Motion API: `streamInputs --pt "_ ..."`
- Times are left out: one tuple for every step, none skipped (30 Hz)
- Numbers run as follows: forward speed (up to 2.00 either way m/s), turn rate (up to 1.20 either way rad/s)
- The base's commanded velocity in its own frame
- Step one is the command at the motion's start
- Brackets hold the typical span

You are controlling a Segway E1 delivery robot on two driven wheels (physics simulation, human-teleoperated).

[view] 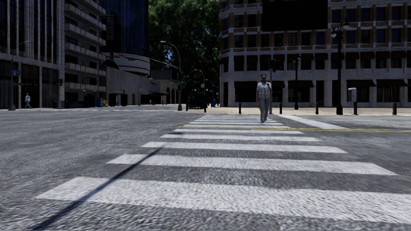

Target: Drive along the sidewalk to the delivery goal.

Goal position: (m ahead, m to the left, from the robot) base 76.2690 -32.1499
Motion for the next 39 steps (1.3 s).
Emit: streamInputs --pt "1.49 0.0" --pt "1.49 0.0" --pt "1.49 0.0" --pt "1.49 0.0" --pt "1.49 0.0" --pt "1.49 0.0" --pt "1.49 0.0" --pt "1.49 0.0" --pt "1.49 0.0" --pt "1.49 0.0" --pt "1.49 0.0" --pt "1.49 0.0" --pt "1.49 0.0" --pt "1.49 0.0" --pt "1.49 0.0" --pt "1.49 0.0" --pt "1.53 0.0" --pt "2.0 0.0" --pt "2.0 0.0" --pt "2.0 0.0" --pt "2.0 0.0" --pt "2.0 0.0" --pt "2.0 0.0" --pt "2.0 0.0" --pt "2.0 0.0" --pt "2.0 0.0" --pt "2.0 0.0" --pt "2.0 0.0" --pt "2.0 0.0" --pt "2.0 0.0" --pt "2.0 0.0" --pt "2.0 0.0" --pt "2.0 0.0" --pt "2.0 0.0" --pt "2.0 0.0" --pt "2.0 0.0" --pt "2.0 0.0" --pt "2.0 0.0" --pt "2.0 0.0"
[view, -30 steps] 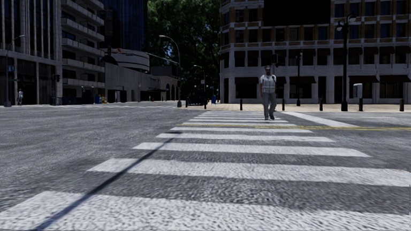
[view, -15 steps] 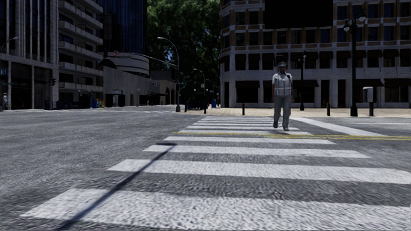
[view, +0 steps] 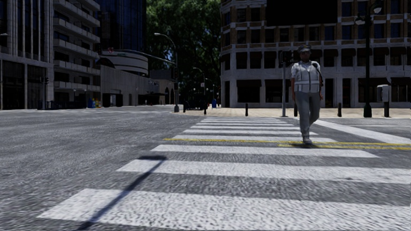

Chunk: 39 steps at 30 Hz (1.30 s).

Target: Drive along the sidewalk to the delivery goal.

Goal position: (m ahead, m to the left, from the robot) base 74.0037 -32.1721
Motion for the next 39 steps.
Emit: streamInputs --pt "2.0 0.0" --pt "2.0 0.0" --pt "2.0 0.0" --pt "2.0 0.0" --pt "2.0 0.0" --pt "2.0 0.0" --pt "2.0 -0.04" --pt "2.0 -0.1" --pt "2.0 -0.1" --pt "2.0 -0.12" --pt "2.0 -0.14" --pt "2.0 -0.16" --pt "2.0 -0.2" --pt "2.0 -0.2" --pt "2.0 -0.24" --pt "2.0 -0.28" --pt "2.0 -0.29" --pt "2.0 -0.29" --pt "2.0 -0.29" --pt "2.0 -0.29" --pt "2.0 -0.29" --pt "2.0 -0.29" --pt "2.0 -0.29" --pt "2.0 -0.29" --pt "2.0 -0.29" --pt "2.0 -0.29" --pt "2.0 -0.29" --pt "2.0 -0.29" --pt "2.0 -0.29" --pt "2.0 -0.29" --pt "2.0 -0.29" --pt "2.0 -0.29" --pt "2.0 -0.29" --pt "2.0 -0.29" --pt "2.0 -0.29" --pt "2.0 -0.29" --pt "2.0 -0.29" --pt "2.0 -0.29" --pt "2.0 -0.29"
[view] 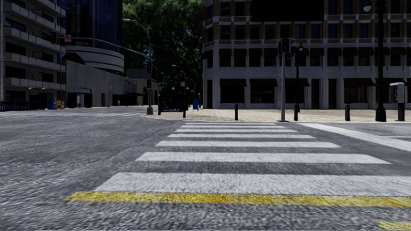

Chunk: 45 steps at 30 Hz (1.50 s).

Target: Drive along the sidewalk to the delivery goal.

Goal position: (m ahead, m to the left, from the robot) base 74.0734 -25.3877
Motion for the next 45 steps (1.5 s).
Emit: streamInputs --pt "2.0 -0.29" --pt "2.0 -0.29" --pt "2.0 -0.29" --pt "2.0 -0.29" --pt "2.0 -0.29" --pt "2.0 -0.29" --pt "2.0 -0.29" --pt "2.0 -0.29" --pt "2.0 -0.29" --pt "2.0 -0.29" --pt "2.0 -0.29" --pt "2.0 -0.29" --pt "2.0 -0.29" --pt "2.0 -0.29" --pt "2.0 -0.29" --pt "2.0 -0.08" --pt "2.0 0.0" --pt "2.0 0.0" --pt "2.0 0.0" --pt "2.0 0.0" --pt "2.0 0.0" --pt "2.0 0.0" --pt "2.0 0.0" --pt "2.0 0.0" --pt "2.0 0.0" --pt "2.0 0.0" --pt "2.0 0.0" --pt "2.0 0.0" --pt "2.0 0.0" --pt "2.0 0.0" --pt "2.0 0.0" --pt "2.0 0.0" --pt "2.0 0.0" --pt "2.0 0.0" --pt "2.0 0.0" --pt "2.0 0.0" --pt "2.0 0.0" --pt "2.0 0.0" --pt "2.0 0.0" --pt "2.0 0.0" --pt "2.0 0.0" --pt "2.0 0.0" --pt "2.0 0.0" --pt "2.0 0.0" --pt "2.0 0.0"
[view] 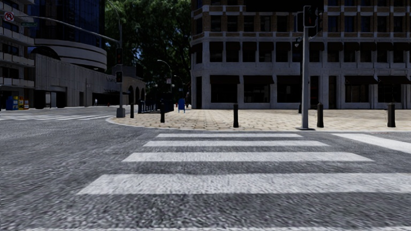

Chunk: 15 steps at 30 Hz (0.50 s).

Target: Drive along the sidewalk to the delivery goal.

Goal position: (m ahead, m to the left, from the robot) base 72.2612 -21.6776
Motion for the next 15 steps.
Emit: streamInputs --pt "2.0 0.0" --pt "2.0 0.0" --pt "2.0 0.0" --pt "2.0 0.0" --pt "2.0 0.0" --pt "2.0 0.0" --pt "2.0 0.0" --pt "2.0 0.0" --pt "2.0 0.0" --pt "2.0 0.0" --pt "2.0 0.0" --pt "2.0 0.0" --pt "2.0 0.0" --pt "2.0 0.0" --pt "2.0 0.0"
